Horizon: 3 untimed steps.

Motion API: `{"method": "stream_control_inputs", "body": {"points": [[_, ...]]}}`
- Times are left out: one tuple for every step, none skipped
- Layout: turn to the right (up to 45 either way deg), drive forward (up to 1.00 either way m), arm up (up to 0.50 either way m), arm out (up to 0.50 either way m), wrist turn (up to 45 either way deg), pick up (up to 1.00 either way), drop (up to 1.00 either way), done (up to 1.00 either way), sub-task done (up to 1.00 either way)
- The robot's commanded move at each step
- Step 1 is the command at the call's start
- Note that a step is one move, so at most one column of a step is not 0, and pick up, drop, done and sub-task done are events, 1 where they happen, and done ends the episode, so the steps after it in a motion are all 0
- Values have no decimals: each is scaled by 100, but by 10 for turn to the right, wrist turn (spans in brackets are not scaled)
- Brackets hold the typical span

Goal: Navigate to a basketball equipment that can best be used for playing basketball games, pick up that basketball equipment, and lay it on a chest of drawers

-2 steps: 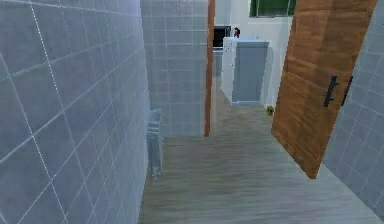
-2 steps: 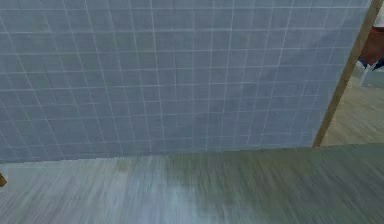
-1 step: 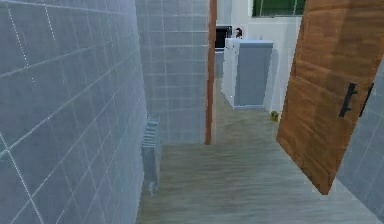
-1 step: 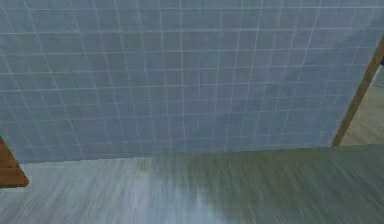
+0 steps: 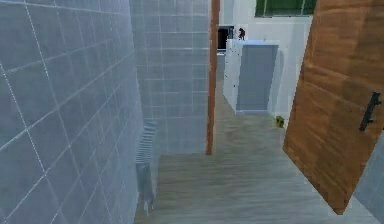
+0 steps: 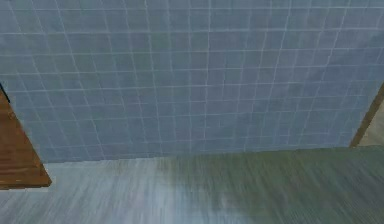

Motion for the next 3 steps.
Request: {"method": "stream_control_inputs", "body": {"points": [[450, 0, 0, 0, 0, 0, 0, 0, 0], [420, 0, 0, 0, 0, 0, 0, 0, 0], [0, 35, 0, 0, 0, 0, 0, 0, 0]]}}
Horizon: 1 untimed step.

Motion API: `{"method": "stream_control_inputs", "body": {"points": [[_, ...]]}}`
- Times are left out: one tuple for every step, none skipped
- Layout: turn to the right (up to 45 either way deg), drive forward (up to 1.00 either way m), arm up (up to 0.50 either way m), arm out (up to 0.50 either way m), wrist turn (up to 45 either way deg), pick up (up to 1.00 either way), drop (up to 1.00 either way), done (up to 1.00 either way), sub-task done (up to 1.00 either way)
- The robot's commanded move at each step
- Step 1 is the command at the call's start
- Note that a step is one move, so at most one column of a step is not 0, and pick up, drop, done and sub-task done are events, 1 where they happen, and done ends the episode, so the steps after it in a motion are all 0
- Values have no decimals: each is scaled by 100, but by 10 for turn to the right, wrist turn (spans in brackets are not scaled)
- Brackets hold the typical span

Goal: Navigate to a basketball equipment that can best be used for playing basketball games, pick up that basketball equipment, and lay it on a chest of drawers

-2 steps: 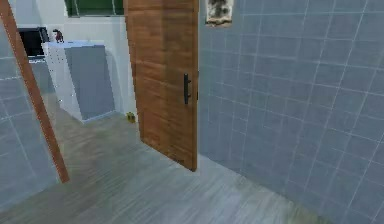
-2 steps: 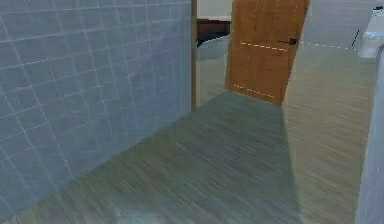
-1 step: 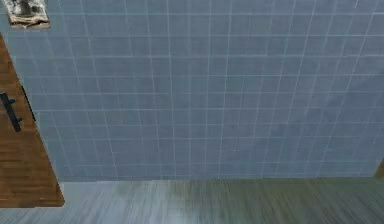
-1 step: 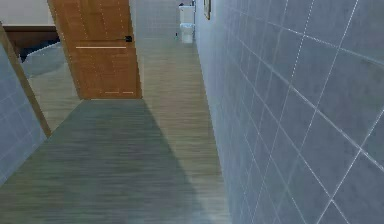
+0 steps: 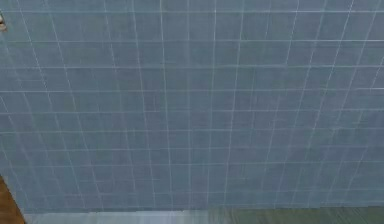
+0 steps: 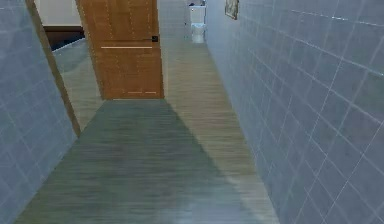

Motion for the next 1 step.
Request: {"method": "stream_control_inputs", "body": {"points": [[-450, 0, 0, 0, 0, 0, 0, 0, 0]]}}
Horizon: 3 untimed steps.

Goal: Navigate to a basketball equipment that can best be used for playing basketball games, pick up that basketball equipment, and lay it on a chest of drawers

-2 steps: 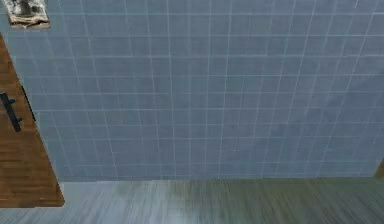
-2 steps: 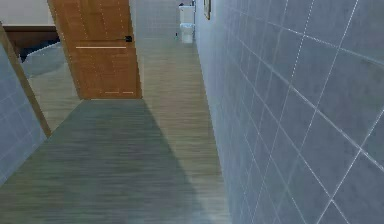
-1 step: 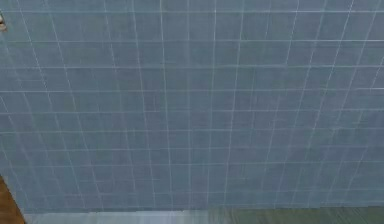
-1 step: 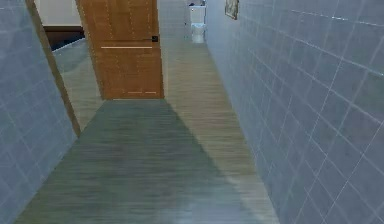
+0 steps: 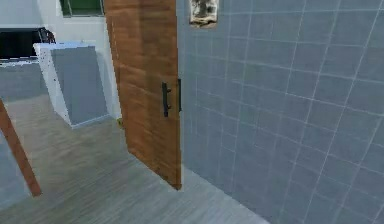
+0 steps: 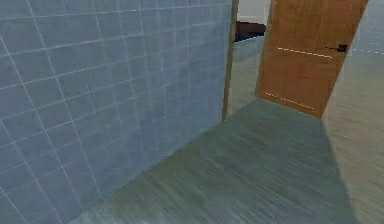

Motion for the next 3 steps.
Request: {"method": "stream_control_inputs", "body": {"points": [[-390, 0, 0, 0, 0, 0, 0, 0, 0], [0, 100, 0, 0, 0, 0, 0, 0, 0], [-300, 0, 0, 0, 0, 0, 0, 0, 0]]}}
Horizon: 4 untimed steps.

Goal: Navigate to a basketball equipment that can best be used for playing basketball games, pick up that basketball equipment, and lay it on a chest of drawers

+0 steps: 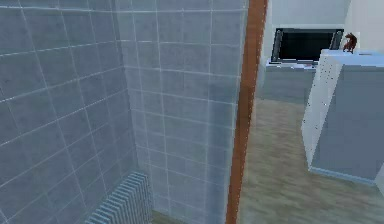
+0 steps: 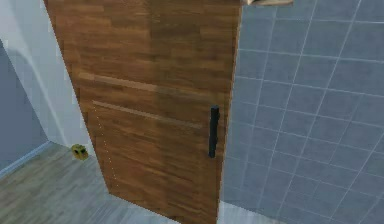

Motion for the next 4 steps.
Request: {"method": "stream_control_inputs", "body": {"points": [[0, 5, 0, 0, 0, 0, 0, 0, 0], [450, 0, 0, 0, 0, 0, 0, 0, 0], [60, 0, 0, 0, 0, 0, 0, 0, 0], [0, 85, 0, 0, 0, 0, 0, 0, 0]]}}
